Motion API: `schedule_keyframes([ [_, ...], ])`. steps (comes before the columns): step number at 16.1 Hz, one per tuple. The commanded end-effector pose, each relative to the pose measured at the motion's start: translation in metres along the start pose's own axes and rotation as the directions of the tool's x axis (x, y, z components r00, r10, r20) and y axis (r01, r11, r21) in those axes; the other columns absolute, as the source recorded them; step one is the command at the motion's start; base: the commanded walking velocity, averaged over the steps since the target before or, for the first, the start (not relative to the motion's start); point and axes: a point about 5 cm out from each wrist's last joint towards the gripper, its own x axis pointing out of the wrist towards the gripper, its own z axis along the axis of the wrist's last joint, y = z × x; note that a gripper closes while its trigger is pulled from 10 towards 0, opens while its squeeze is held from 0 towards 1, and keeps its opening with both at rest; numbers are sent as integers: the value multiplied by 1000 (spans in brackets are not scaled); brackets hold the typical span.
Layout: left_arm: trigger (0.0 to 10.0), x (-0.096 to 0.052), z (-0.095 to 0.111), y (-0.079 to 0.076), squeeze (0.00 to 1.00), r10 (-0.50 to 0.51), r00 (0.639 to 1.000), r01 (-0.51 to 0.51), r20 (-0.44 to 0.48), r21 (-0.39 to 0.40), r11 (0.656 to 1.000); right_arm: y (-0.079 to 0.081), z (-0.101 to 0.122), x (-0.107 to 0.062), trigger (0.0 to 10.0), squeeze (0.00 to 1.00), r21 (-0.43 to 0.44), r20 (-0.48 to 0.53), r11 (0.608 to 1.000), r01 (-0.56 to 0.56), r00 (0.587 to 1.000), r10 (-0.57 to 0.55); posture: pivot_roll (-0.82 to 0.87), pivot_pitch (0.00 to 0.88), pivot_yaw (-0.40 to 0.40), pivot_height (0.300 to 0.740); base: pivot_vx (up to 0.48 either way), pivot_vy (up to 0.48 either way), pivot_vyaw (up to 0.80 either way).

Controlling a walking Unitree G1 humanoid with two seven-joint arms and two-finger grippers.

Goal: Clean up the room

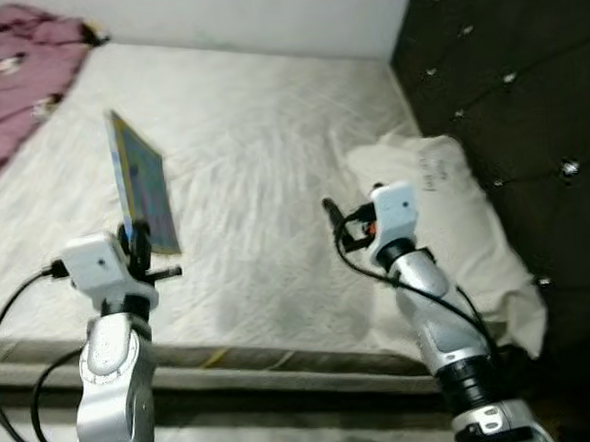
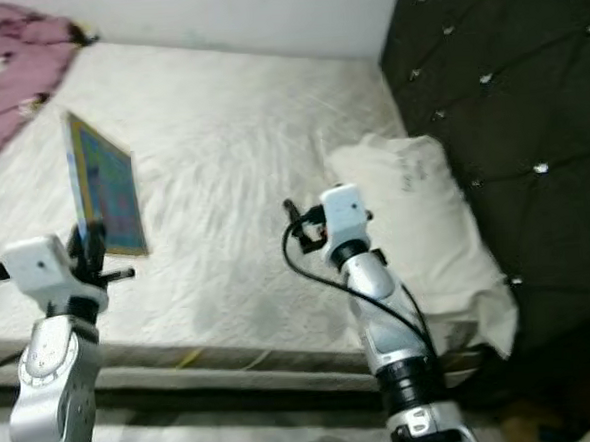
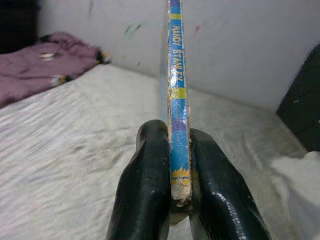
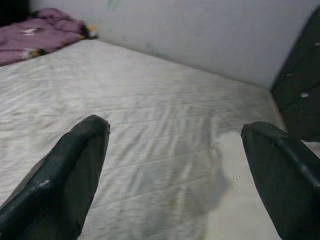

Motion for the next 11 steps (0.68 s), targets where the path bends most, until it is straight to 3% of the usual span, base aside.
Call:
schedule_keyframes([
  [1, 10000, 2, 9, -13, 0, -53, 997, 54, 47, -10, 999, -9, -2, -3, 10000, 0, -4, -11, 1000, 27, 1000, -27, 66, 0, -53, 740, 360, 0, 0],
  [3, 10000, 2, 9, -13, 0, -49, 998, 50, 45, -14, 999, -9, -2, -3, 10000, 0, -5, -12, 1000, 28, 1000, -28, 66, 0, -53, 740, 345, 0, 0],
  [8, 10000, 5, 4, -7, 0, 35, 999, -35, 15, 33, 999, -11, -4, -1, 10000, 0, -8, -19, 999, 32, 999, -32, 71, 0, -55, 740, 0, 0, 0],
  [10, 10000, 5, 2, -3, 0, -10, 1000, 8, 19, 121, 993, -13, -6, -1, 10000, 0, -7, -30, 999, 42, 999, -43, 69, 0, -54, 740, 0, 0, -800],
  [11, 10000, 4, 3, -3, 0, -11, 999, 6, 42, 129, 992, -13, -5, -1, 10000, 0, -13, -25, 999, 43, 999, -43, 68, 0, -52, 740, 0, 0, -800],
])
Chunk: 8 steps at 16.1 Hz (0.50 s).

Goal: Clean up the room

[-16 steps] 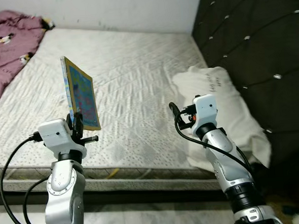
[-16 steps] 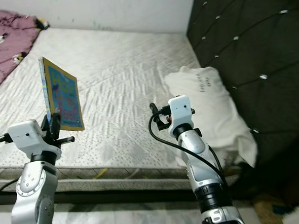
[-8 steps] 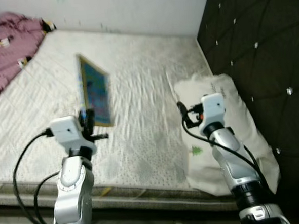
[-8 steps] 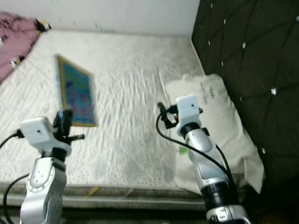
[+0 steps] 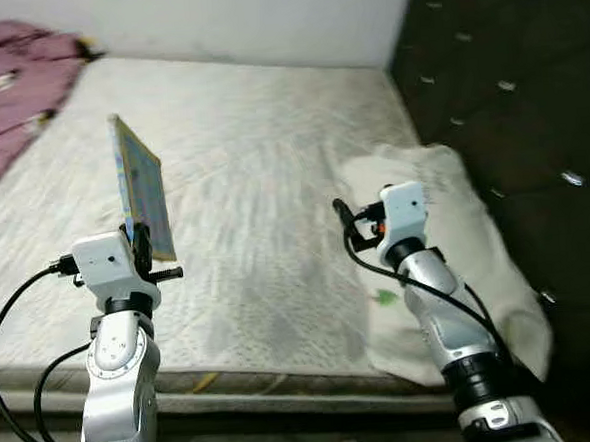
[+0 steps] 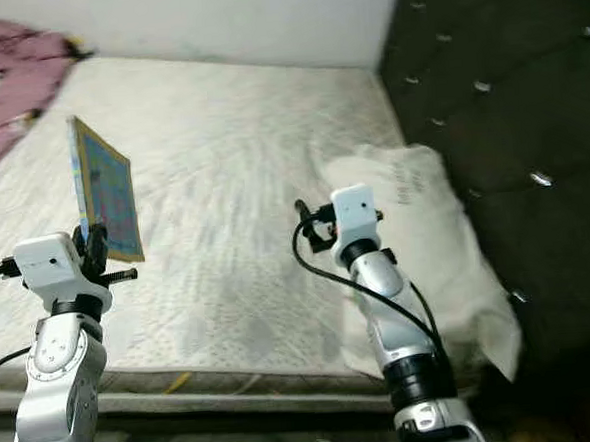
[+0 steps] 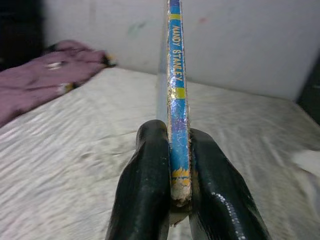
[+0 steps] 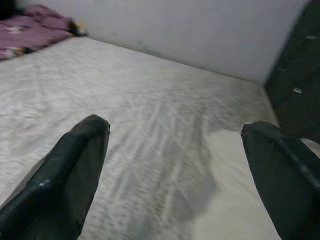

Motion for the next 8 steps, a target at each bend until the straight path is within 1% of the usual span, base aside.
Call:
schedule_keyframes([
  [1, 10000, 2, 12, -4, 0, -24, 994, 15, 102, 81, 997, -4, 1, 0, 10000, 0, -3, 6, 1000, 19, 1000, -19, 69, 0, -52, 740, 0, 0, -800],
  [2, 10000, 3, 11, -6, 0, -33, 996, 33, 80, 9, 999, -4, 1, 0, 10000, 0, -2, 4, 1000, 23, 1000, -23, 67, 0, -49, 740, 0, 0, -800],
  [3, 10000, 3, 9, -7, 0, -19, 1000, 21, 24, -56, 998, -4, 2, 0, 10000, 0, -2, 4, 1000, 24, 1000, -24, 66, 0, -48, 740, 0, 0, -800],
  [4, 10000, 3, 10, -8, 0, -56, 998, 56, 4, -61, 997, -4, 2, 0, 10000, 0, -3, 6, 1000, 25, 1000, -25, 65, 5, -43, 740, 0, 0, -800],
  [5, 10000, 3, 12, -10, 0, -105, 994, 107, 30, -83, 991, -4, 2, 0, 10000, 0, -2, 8, 1000, 27, 1000, -27, 64, 9, -41, 740, 0, 0, -800],
  [6, 10000, 4, 11, -8, 0, -78, 997, 80, 23, -140, 987, -4, 2, 0, 10000, 0, -1, 8, 1000, 28, 1000, -28, 62, 19, -33, 740, 0, 0, 0],
  [7, 10000, 4, 12, -9, 0, -81, 996, 86, 41, -155, 984, -2, 2, 0, 10000, 0, -2, 10, 1000, 26, 1000, -26, 64, 19, -31, 740, 0, 0, 0],
  [8, 10000, 2, 9, -11, 0, -65, 997, 70, 34, -185, 980, -2, 1, 0, 10000, 0, 1, 8, 1000, 28, 1000, -28, 65, 18, -30, 740, 0, 0, 0],
])
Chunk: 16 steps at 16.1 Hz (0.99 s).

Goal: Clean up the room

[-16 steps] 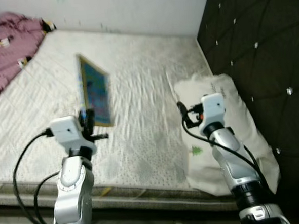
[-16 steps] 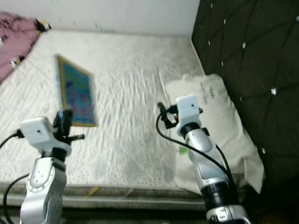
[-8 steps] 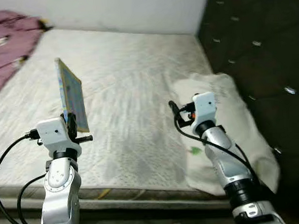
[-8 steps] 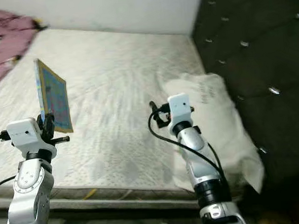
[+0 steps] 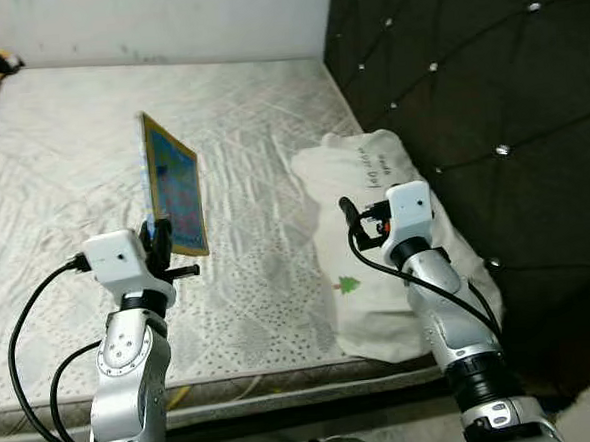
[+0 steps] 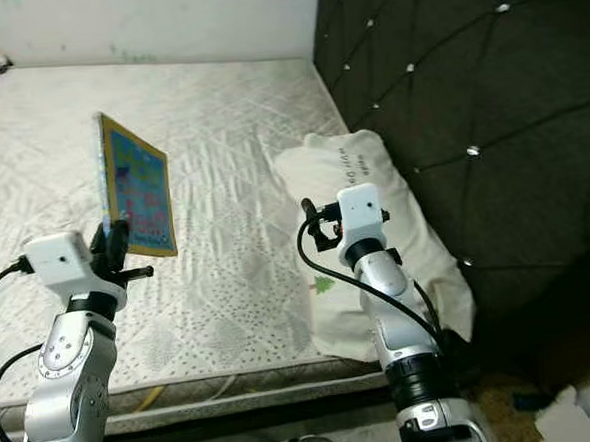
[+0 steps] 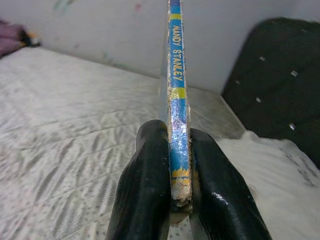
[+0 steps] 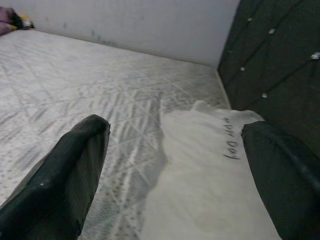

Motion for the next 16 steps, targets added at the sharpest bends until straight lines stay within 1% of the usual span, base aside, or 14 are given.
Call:
schedule_keyframes([
  [1, 10000, 0, 7, -2, 0, 7, 999, -6, 31, -37, 999, 0, 0, 0, 10000, 0, -6, 6, 1000, 3, 1000, -3, 66, 18, -32, 740, 0, 0, 0],
  [2, 10000, -1, 7, -4, 0, -28, 999, 30, 25, -68, 997, -1, 0, -1, 10000, 0, -6, 4, 1000, 5, 1000, -5, 66, 17, -33, 740, 0, 0, 0],
  [3, 10000, -3, 7, -6, 0, -62, 998, 63, 16, -80, 995, -1, -1, -1, 10000, 0, -7, -4, 1000, 8, 1000, -8, 66, 13, -37, 740, 0, 0, 0],
  [5, 10000, -6, 4, -4, 0, -37, 999, 37, 10, -52, 998, -2, -4, -3, 10000, 0, 6, -20, 1000, 14, 1000, -14, 66, 13, -41, 740, 0, 0, -800],
  [6, 10000, -7, 3, -5, 0, -41, 999, 41, 7, -70, 997, -3, -5, -3, 10000, 0, 5, -22, 1000, 15, 1000, -15, 65, 14, -43, 740, 0, 0, -800],
  [7, 10000, -6, 5, -5, 0, -37, 999, 38, 16, -54, 998, -3, -5, -3, 10000, 0, 1, -22, 1000, 14, 1000, -14, 64, 32, -45, 740, 0, 0, -800],
  [8, 10000, -6, 5, -7, 0, -49, 998, 50, 26, -62, 997, -3, -5, -3, 10000, 0, 0, -22, 1000, 14, 1000, -14, 60, 35, -42, 740, 0, 0, -800],
  [9, 10000, -6, 6, -7, 0, -51, 999, 52, 18, -43, 998, -3, -5, -3, 10000, 0, -1, -21, 1000, 14, 1000, -14, 58, 30, -42, 740, 0, 0, -800],
  [10, 10000, -7, 5, -9, 0, -74, 997, 74, 0, -62, 995, -3, -4, -3, 10000, 0, -1, -19, 1000, 18, 1000, -18, 55, 33, -41, 740, 0, 0, -800],
  [12, 10000, -8, 2, -9, 0, -64, 998, 64, -15, -56, 996, -4, -4, -6, 10000, 0, -1, -19, 1000, 22, 1000, -22, 52, 41, -42, 740, 0, 0, -800],
  [16, 10000, -9, -2, -11, 0, -54, 998, 51, -44, -76, 996, -3, -2, -7, 10000, 0, -4, -5, 1000, -5, 1000, 5, 50, 54, -49, 740, 0, 0, 0],
])
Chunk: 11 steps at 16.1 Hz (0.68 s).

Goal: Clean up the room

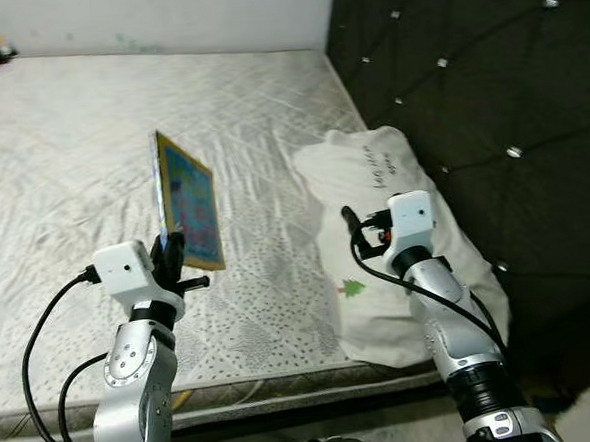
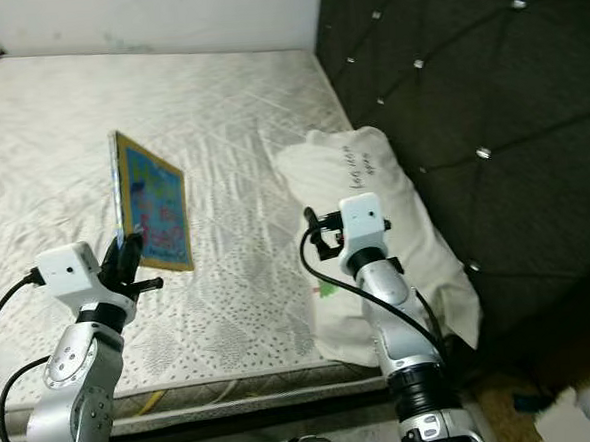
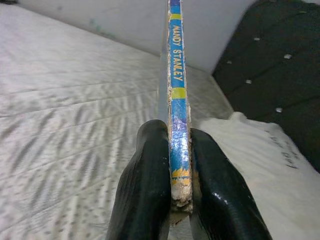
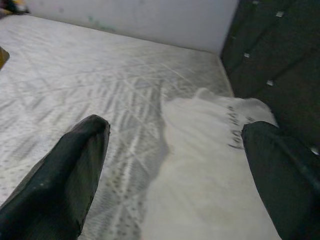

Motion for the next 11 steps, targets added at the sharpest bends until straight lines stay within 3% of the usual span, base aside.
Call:
schedule_keyframes([
  [1, 10000, 1, 10, -5, 0, -18, 999, 18, 41, -7, 1000, -1, 7, 1, 10000, 0, -6, 23, 1000, -6, 1000, 7, 50, 59, -51, 740, 0, 0, 0],
  [4, 10000, -1, 10, -3, 0, 3, 999, -1, 46, -28, 1000, 0, 8, 0, 10000, 0, 0, 25, 1000, -19, 999, 19, 50, 71, -57, 740, 0, 0, 0],
  [11, 10000, 1, 11, -1, 0, 29, 998, -28, 56, -10, 1000, 2, 9, 1, 10000, 0, -4, 30, 999, -46, 998, 47, 50, 59, -60, 670, 0, 0, 0],
])
